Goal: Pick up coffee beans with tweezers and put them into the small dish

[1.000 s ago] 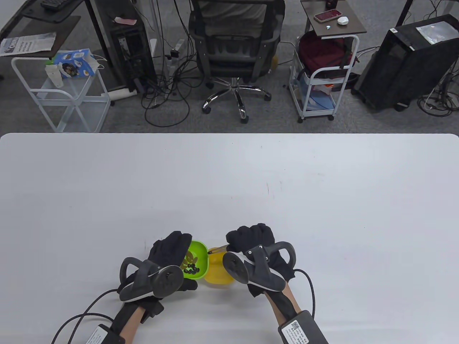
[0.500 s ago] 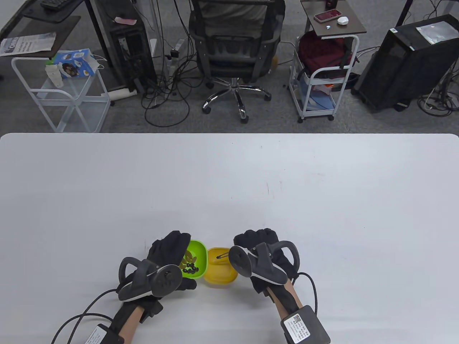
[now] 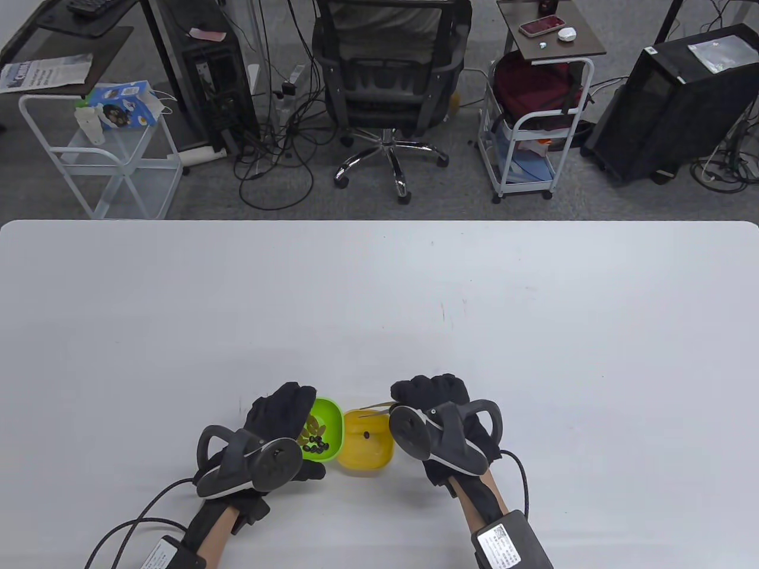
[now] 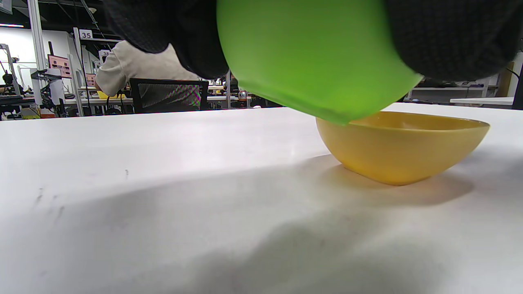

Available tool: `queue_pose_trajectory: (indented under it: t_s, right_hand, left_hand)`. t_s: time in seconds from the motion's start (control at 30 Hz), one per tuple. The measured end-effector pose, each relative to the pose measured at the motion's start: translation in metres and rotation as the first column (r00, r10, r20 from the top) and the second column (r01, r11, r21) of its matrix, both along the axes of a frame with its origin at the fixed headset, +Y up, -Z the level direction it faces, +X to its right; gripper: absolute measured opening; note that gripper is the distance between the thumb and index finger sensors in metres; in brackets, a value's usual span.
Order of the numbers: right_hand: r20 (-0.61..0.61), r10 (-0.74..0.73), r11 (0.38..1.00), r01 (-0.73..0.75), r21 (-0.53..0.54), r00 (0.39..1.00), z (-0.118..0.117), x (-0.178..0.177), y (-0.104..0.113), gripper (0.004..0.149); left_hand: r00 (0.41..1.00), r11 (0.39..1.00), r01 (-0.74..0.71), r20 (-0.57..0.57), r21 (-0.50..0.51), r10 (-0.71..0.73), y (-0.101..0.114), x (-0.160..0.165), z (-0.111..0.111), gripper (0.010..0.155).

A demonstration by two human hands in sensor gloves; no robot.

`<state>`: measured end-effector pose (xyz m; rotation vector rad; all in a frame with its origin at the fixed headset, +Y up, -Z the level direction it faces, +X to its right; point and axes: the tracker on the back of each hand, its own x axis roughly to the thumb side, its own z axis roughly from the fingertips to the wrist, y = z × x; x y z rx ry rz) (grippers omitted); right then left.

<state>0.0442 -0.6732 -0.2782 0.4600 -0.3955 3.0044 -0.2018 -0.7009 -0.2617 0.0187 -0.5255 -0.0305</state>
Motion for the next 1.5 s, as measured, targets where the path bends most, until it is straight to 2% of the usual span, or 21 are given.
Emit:
queue_pose_trajectory:
  t_s: [0.17, 0.43, 0.8, 1.5]
  right_hand:
    - [-0.02, -0.075, 0.997, 0.076, 0.027, 0.997, 0.005, 0.0, 0.009, 0.044]
    - [-0.1, -0.059, 0.998, 0.06, 0.01, 0.993, 0.013, -0.023, 0.005, 0.044]
    - [-0.159, 0.08, 0.997, -0.077, 0.019, 0.984, 0.018, -0.049, -0.007, 0.044]
    - [-0.186, 0.184, 0.983, -0.178, 0.048, 0.965, 0.024, -0.064, -0.011, 0.043]
  left_hand:
    - [1.0, 1.0, 0.004, 0.001, 0.005, -0.004, 0.0, 0.0, 0.0, 0.113]
    - [1.0, 1.0, 0.01, 0.002, 0.008, -0.01, 0.001, 0.0, 0.001, 0.114]
    - [1.0, 1.0, 0.009, 0.004, 0.021, -0.009, 0.001, 0.001, 0.001, 0.114]
    - [1.0, 1.0, 0.0, 0.012, 0.01, 0.0, 0.0, 0.002, 0.003, 0.114]
